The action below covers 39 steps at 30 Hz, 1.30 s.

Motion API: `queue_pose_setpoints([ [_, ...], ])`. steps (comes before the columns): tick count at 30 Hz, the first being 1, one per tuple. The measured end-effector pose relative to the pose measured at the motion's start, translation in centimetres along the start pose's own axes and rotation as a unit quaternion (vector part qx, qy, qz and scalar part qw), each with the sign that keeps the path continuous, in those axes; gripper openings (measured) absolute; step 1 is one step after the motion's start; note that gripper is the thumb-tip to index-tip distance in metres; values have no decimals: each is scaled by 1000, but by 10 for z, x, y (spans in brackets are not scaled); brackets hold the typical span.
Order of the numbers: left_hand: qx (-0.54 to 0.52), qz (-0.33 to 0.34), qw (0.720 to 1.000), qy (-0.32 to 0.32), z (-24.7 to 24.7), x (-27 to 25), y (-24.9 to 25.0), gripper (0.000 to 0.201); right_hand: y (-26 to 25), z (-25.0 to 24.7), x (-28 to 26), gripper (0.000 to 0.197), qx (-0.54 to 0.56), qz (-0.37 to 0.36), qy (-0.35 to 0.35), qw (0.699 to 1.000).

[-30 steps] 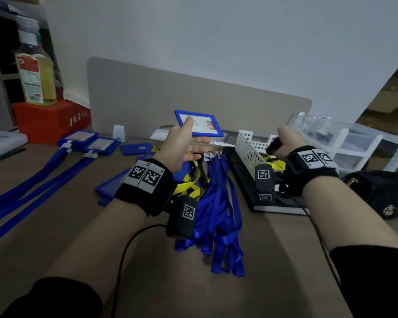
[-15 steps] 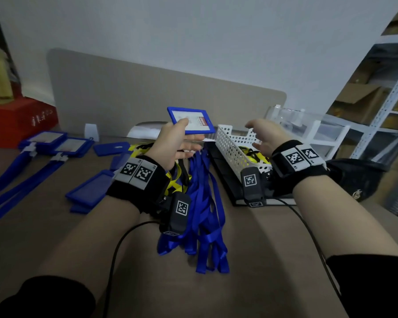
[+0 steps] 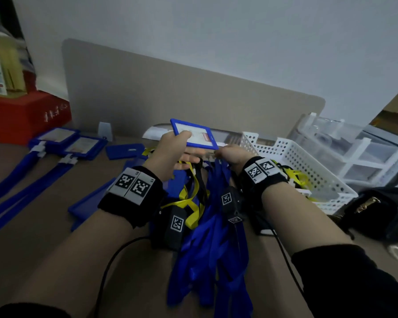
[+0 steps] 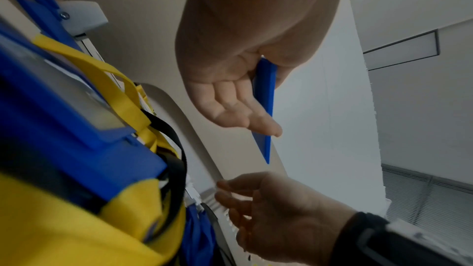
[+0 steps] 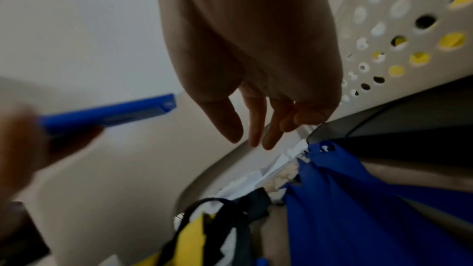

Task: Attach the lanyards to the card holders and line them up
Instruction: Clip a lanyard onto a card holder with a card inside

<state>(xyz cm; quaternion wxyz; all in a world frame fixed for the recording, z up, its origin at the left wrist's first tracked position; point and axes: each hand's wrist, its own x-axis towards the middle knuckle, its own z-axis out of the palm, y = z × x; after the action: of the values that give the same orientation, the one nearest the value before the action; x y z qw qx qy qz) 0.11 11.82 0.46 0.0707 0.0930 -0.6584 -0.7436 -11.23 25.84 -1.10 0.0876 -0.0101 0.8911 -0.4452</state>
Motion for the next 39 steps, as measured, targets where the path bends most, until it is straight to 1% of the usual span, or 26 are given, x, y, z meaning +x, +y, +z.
queue_pose_setpoints([
  [2,6,-10,1000,9,-7,8,-4,19,-3,6,6,24,-70,-12,-12,997],
  [3,0,-18,1000,8,-11,11,-6,19,-2,9,11,27,-103,-13,-29,994],
  [6,-20,-38,999,-4,-19,20,-9,19,-1,17,25,32,-200,-19,-65,977],
  [8,-23,-43,999,-5,-23,23,-9,20,1,22,34,34,-264,-34,-71,961],
  [11,-24,-43,999,-6,-24,27,-10,20,3,28,45,27,-310,-58,-69,946],
  [14,-9,-46,999,-4,-25,28,-10,21,6,30,51,34,-349,-64,-48,934],
  [16,-4,-44,999,-6,-25,26,-9,21,7,28,52,29,-345,-53,-28,937],
  [17,-3,-44,999,-6,-25,24,-9,21,8,27,52,26,-333,-47,-18,942],
  [20,3,-41,999,-10,-26,17,-8,20,12,21,51,29,-289,-52,16,956],
  [22,13,-35,999,-13,-26,11,-8,19,12,15,46,20,-232,-69,50,969],
  [24,15,-27,999,-13,-26,5,-8,17,12,10,38,12,-150,-79,85,982],
  [26,11,-23,1000,-6,-26,0,-7,13,11,7,27,3,-35,-85,102,990],
  [27,11,-22,1000,-1,-26,-2,-6,11,10,7,20,5,24,-90,100,991],
  [29,15,-12,1000,1,-26,-9,-3,8,9,7,5,17,134,-100,86,982],
  [30,16,-5,1000,-1,-27,-12,-2,6,7,8,-4,19,181,-107,74,975],
  [32,14,7,1000,-13,-28,-21,0,5,5,9,-20,19,223,-121,57,966],
  [34,15,16,999,-30,-30,-30,1,8,2,11,-34,14,234,-130,49,962],
  [37,31,28,999,-16,-32,-43,0,22,-2,13,-55,10,284,-144,26,948],
  [39,26,32,999,4,-35,-48,-1,43,-5,16,-69,11,308,-152,18,939],
])
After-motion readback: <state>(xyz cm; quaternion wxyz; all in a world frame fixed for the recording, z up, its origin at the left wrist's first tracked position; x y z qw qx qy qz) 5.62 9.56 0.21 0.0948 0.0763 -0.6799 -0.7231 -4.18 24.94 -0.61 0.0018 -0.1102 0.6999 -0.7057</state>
